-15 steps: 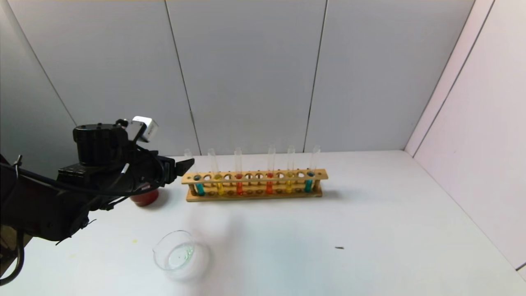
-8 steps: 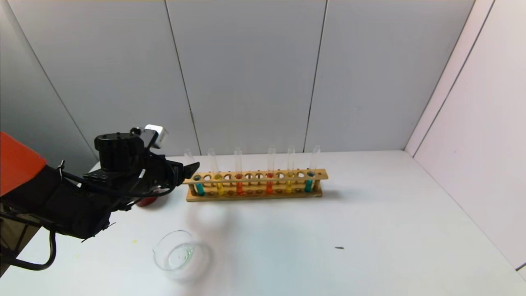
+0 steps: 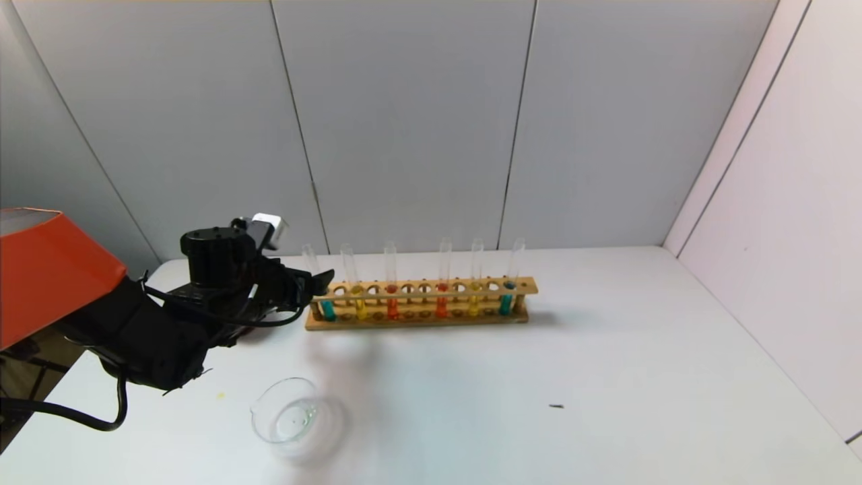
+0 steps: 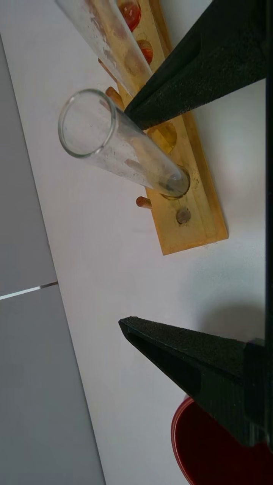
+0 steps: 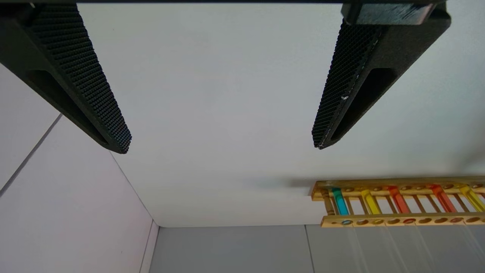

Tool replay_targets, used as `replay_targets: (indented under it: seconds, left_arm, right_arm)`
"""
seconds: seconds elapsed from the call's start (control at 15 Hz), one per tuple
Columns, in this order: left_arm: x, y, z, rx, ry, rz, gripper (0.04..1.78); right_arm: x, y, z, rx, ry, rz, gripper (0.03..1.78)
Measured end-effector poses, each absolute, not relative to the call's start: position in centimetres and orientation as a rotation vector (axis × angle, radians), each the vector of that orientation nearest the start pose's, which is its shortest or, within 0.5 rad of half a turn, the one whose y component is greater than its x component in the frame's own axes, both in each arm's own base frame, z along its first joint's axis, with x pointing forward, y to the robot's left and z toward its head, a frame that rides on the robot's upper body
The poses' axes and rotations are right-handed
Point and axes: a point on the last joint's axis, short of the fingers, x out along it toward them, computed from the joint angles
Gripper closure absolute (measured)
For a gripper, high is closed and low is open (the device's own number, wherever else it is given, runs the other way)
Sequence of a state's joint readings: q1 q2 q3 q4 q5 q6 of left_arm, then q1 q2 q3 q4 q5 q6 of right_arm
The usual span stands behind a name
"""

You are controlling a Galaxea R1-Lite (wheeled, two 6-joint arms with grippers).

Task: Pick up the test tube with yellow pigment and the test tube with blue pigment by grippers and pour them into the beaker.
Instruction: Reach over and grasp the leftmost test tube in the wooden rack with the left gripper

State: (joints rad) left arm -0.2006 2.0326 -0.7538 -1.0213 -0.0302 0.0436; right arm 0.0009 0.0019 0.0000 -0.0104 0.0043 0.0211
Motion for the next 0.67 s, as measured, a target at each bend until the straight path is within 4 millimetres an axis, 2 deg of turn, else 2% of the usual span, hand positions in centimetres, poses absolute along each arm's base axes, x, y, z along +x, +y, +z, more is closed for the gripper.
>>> replay_targets:
  seconds: [0.2, 0.53, 0.67]
  left_arm:
    - [34.88, -7.21, 9.83, 0.062, 0.228, -0.237, 0.43]
    - [34.95, -7.32, 9.95, 0.059, 0.213, -0.24, 1.3]
    - [34.91, -7.51, 9.97, 0.054, 0.21, -0.247, 1.46]
  right_arm:
    - [-2.27, 0.01, 7.66, 0.021, -0.008, 0.006, 0.07]
    - [-2.27, 0.01, 7.66, 0.021, -0.008, 0.006, 0.07]
    - [-2.27, 0.01, 7.66, 0.021, -0.008, 0.006, 0.07]
